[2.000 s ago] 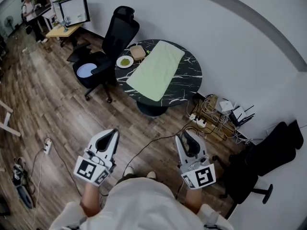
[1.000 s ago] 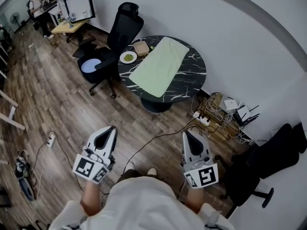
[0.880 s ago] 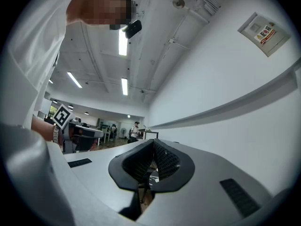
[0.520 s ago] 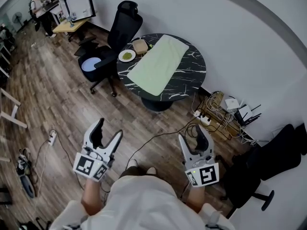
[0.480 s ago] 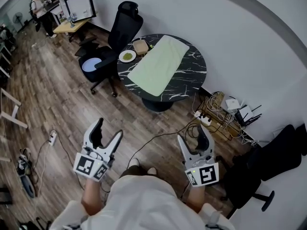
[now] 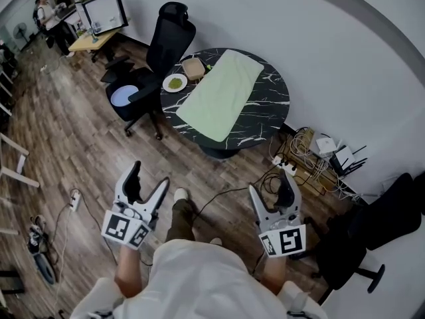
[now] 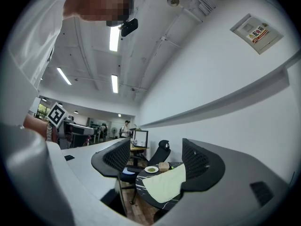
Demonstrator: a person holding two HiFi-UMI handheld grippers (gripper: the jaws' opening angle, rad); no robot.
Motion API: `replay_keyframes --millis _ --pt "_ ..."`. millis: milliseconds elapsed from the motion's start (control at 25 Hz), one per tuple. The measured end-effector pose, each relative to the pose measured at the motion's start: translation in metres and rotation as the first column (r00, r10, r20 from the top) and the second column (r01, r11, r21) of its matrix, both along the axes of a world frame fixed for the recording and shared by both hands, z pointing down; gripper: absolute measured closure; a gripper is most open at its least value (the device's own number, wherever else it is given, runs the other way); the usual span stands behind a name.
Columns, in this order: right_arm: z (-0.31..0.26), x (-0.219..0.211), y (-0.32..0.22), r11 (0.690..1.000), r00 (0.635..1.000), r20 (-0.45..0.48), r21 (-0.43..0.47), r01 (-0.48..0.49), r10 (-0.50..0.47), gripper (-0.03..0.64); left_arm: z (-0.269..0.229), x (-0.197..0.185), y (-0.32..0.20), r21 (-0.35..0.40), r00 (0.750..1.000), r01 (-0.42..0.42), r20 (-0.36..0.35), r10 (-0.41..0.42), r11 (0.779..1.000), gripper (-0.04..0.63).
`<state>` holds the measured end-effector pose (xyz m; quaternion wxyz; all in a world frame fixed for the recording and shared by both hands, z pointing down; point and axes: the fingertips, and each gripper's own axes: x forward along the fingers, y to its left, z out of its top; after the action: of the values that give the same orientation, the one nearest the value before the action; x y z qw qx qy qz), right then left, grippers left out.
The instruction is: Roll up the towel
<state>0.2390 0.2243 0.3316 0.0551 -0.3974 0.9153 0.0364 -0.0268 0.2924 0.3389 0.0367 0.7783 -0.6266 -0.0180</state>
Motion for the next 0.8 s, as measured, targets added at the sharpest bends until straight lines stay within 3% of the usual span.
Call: replay_keyframes --millis 160,320,560,800 --pt "0.009 -0.026 -0.041 0.998 0.998 -0.016 0.003 -0.056 0.056 0.313 0.015 -0.037 -0.056 0.006 1.000 -0.030 -0.002 0.030 1.000 0.261" --pt "0.017 -0.079 -0.097 0.995 0.994 -0.045 -0.006 -0.097 0.096 0.313 0.037 -0.088 -0.128 -0.019 0.996 -0.088 -0.009 0.088 0.996 0.261" --pt "0.010 -0.169 -0.185 0.988 0.986 -0.076 -0.028 -0.153 0.150 0.313 0.049 -0.154 -0.233 -0.061 0.973 -0.229 -0.011 0.229 0.971 0.261" --pt "0.017 -0.209 -0.238 0.972 0.972 -0.094 -0.076 -0.221 0.213 0.313 0.058 -0.190 -0.300 -0.087 0.949 -0.316 -0.049 0.312 0.945 0.261"
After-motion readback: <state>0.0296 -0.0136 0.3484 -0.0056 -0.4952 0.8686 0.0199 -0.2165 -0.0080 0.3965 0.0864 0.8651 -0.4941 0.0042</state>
